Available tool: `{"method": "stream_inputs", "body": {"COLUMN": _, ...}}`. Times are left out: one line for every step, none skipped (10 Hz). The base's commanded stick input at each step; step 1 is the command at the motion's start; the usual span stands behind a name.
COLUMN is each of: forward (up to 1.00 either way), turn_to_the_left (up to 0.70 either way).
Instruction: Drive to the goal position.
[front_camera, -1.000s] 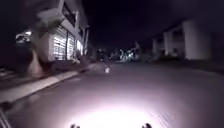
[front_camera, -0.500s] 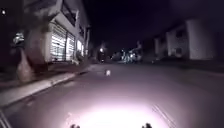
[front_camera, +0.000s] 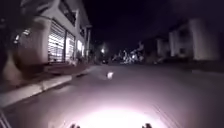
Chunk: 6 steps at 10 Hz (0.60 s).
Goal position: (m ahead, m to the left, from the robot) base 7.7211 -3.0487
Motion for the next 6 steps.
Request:
{"method": "stream_inputs", "body": {"forward": 0.85, "turn_to_the_left": -0.34}}
{"method": "stream_inputs", "body": {"forward": 0.85, "turn_to_the_left": -0.34}}
{"method": "stream_inputs", "body": {"forward": 0.85, "turn_to_the_left": -0.29}}
{"method": "stream_inputs", "body": {"forward": 0.85, "turn_to_the_left": 0.0}}
{"method": "stream_inputs", "body": {"forward": 0.85, "turn_to_the_left": 0.0}}
{"method": "stream_inputs", "body": {"forward": 0.85, "turn_to_the_left": 0.0}}
